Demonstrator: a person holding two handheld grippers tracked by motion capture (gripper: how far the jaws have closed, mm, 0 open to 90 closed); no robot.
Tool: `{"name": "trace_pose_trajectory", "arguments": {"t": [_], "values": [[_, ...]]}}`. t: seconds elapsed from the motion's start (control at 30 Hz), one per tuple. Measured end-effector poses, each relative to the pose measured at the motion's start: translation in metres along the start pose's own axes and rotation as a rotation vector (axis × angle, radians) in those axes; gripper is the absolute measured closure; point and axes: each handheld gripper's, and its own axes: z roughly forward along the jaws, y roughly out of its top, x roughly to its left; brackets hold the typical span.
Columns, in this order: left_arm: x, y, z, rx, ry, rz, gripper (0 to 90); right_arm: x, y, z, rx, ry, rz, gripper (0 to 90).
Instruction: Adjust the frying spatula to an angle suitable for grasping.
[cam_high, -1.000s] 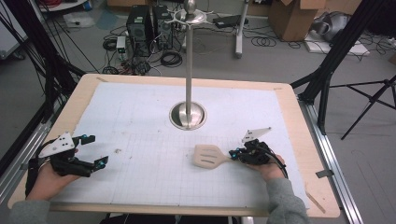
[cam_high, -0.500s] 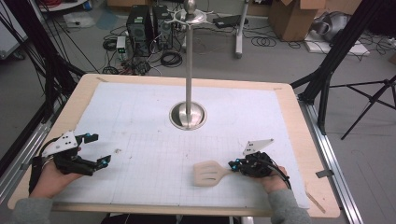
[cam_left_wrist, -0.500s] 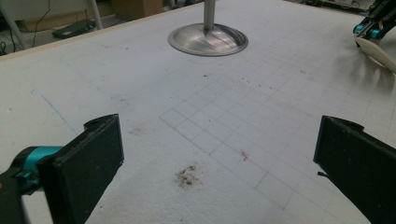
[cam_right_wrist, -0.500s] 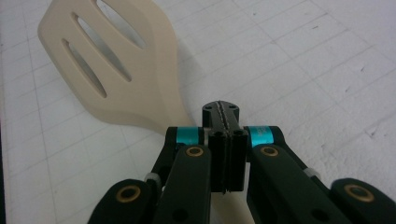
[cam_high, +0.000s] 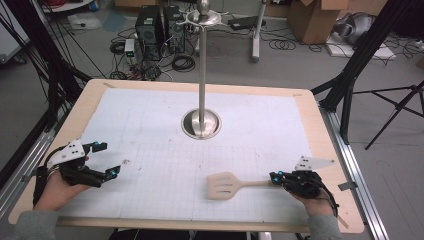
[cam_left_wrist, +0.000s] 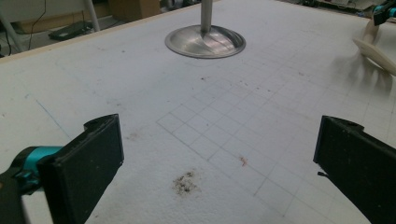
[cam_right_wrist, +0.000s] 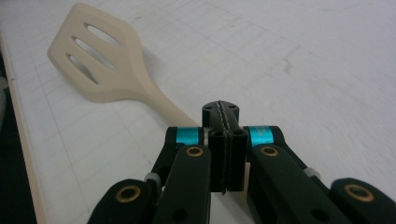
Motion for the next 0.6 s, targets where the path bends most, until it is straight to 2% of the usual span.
{"name": "trace_pose_trajectory", "arguments": {"t": [0.1,0.27,0.43,0.6], "values": [[0.0,0.001,0.002,0.0,-0.004,0.001,2.0,-0.003,-0.015,-0.015,-0.024,-0.028,0.046,90.0],[-0.001,0.002,0.006,0.002,-0.012,0.004,2.0,-0.005,-0.03,-0.029,-0.027,-0.045,0.074,90.0],[0.0,0.003,0.009,0.003,-0.018,0.003,2.0,-0.005,-0.038,-0.035,-0.001,-0.056,0.081,90.0],[0.0,0.003,0.011,0.002,-0.023,0.002,2.0,-0.009,-0.049,-0.035,0.081,-0.109,0.091,90.0]]}}
